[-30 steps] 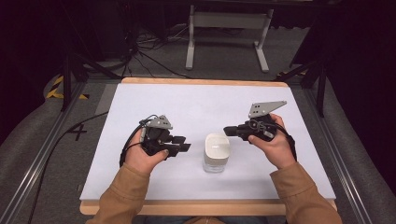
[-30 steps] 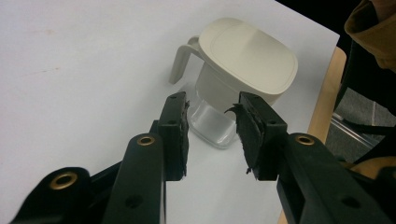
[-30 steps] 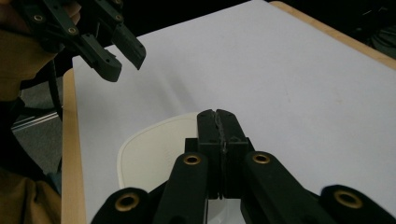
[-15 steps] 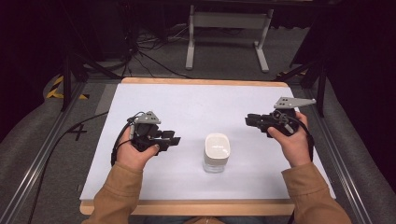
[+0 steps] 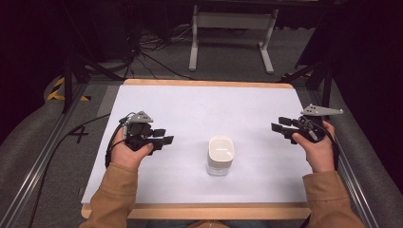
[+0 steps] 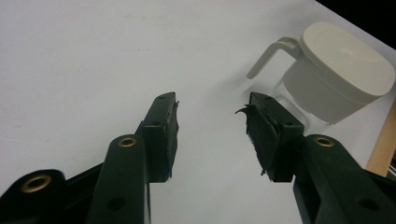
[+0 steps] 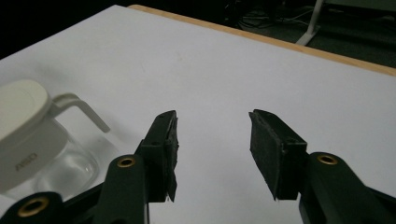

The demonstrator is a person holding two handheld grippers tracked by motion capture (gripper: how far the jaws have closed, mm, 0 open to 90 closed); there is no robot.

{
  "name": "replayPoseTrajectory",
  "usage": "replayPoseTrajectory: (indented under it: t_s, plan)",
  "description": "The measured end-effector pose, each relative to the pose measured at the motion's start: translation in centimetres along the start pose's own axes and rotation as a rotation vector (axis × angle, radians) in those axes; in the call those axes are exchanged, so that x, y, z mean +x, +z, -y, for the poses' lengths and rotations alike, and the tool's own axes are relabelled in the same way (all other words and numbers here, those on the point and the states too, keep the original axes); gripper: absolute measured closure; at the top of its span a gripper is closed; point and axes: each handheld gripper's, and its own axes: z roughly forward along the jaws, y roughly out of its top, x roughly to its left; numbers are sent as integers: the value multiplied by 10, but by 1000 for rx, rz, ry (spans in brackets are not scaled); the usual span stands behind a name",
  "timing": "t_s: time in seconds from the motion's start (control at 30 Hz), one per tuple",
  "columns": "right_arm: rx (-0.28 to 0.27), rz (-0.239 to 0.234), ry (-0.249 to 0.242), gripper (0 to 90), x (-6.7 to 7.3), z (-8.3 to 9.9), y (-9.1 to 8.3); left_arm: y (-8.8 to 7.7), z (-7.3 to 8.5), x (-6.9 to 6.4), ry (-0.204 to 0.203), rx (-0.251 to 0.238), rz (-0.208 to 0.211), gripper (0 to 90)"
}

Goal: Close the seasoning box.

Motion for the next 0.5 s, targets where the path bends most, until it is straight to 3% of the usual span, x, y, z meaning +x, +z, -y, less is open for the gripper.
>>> replayPoseTrajectory:
  t_s: [0.1, 0.13, 0.4, 0.5]
  plan:
    - [21, 32, 9, 496, -9, 11, -1, 0, 1, 4, 2, 8, -7, 532]
    - [33, 42, 11, 492, -11, 14, -1, 2, 4, 7, -18, 10, -13, 529]
    - [75, 70, 36, 457, -27, 33, 5, 10, 12, 21, -53, 29, -30, 518]
    - [134, 98, 21, 431, -34, 43, 12, 11, 16, 28, -58, 41, -52, 510]
